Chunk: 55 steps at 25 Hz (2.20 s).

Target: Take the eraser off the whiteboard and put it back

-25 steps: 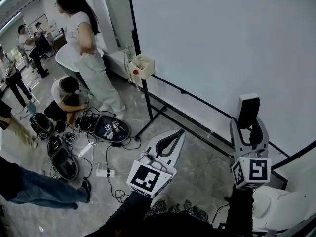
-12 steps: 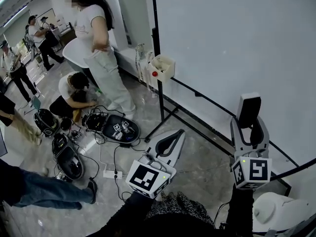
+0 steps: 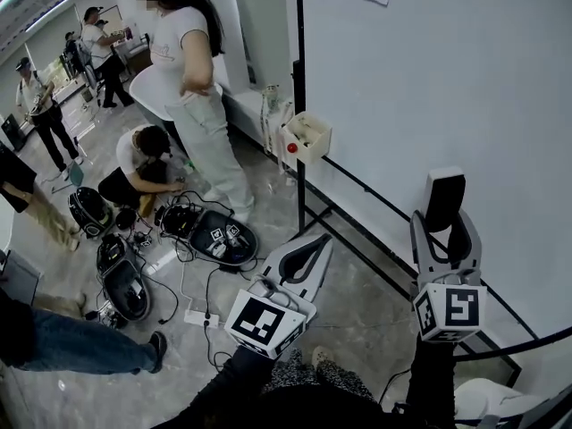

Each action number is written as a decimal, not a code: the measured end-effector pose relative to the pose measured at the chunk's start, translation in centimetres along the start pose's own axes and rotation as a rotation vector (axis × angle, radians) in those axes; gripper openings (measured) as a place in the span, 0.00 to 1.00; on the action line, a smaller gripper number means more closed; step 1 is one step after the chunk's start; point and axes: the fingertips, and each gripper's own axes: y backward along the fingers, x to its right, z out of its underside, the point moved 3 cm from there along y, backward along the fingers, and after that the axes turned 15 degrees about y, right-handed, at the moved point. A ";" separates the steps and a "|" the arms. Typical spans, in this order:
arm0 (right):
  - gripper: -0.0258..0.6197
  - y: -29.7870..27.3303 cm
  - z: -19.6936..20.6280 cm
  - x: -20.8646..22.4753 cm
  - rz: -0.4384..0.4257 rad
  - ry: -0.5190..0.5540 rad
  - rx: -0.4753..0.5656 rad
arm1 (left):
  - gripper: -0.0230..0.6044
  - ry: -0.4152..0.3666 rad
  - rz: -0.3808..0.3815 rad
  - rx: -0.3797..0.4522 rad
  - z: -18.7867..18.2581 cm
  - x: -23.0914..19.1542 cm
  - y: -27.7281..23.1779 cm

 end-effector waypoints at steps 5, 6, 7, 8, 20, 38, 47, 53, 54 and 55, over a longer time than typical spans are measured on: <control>0.47 -3.3 1.4 1.4 -0.041 0.000 0.025 | 0.05 -0.043 -0.028 0.017 -0.6 -0.6 -3.0; 0.47 -3.9 1.9 1.7 -0.048 -0.004 0.025 | 0.05 -0.048 -0.032 0.018 -0.6 -0.6 -3.6; 0.47 -4.5 2.2 1.9 -0.055 -0.010 0.025 | 0.05 -0.048 -0.037 0.019 -0.6 -0.7 -4.1; 0.47 -5.0 2.5 2.2 -0.060 -0.015 0.026 | 0.05 -0.046 -0.043 0.020 -0.6 -0.9 -4.6; 0.47 -11.3 4.0 0.1 -0.095 -0.029 0.029 | 0.05 -0.019 -0.093 0.019 -0.4 -7.3 -6.4; 0.47 -22.3 1.9 -8.7 0.132 -0.039 -0.089 | 0.05 0.014 0.137 -0.042 -4.9 -23.8 -8.0; 0.47 -24.2 3.0 -9.4 0.138 -0.039 -0.115 | 0.05 0.047 0.159 -0.070 -3.6 -25.4 -10.0; 0.47 -25.3 4.5 -8.6 0.105 -0.039 -0.108 | 0.05 0.022 0.165 -0.088 -2.8 -24.5 -12.0; 0.47 -25.5 4.8 -8.5 0.105 -0.044 -0.111 | 0.05 0.020 0.165 -0.092 -2.7 -24.6 -12.3; 0.47 -25.7 4.9 -8.4 0.106 -0.049 -0.113 | 0.05 0.021 0.165 -0.094 -2.8 -24.8 -12.5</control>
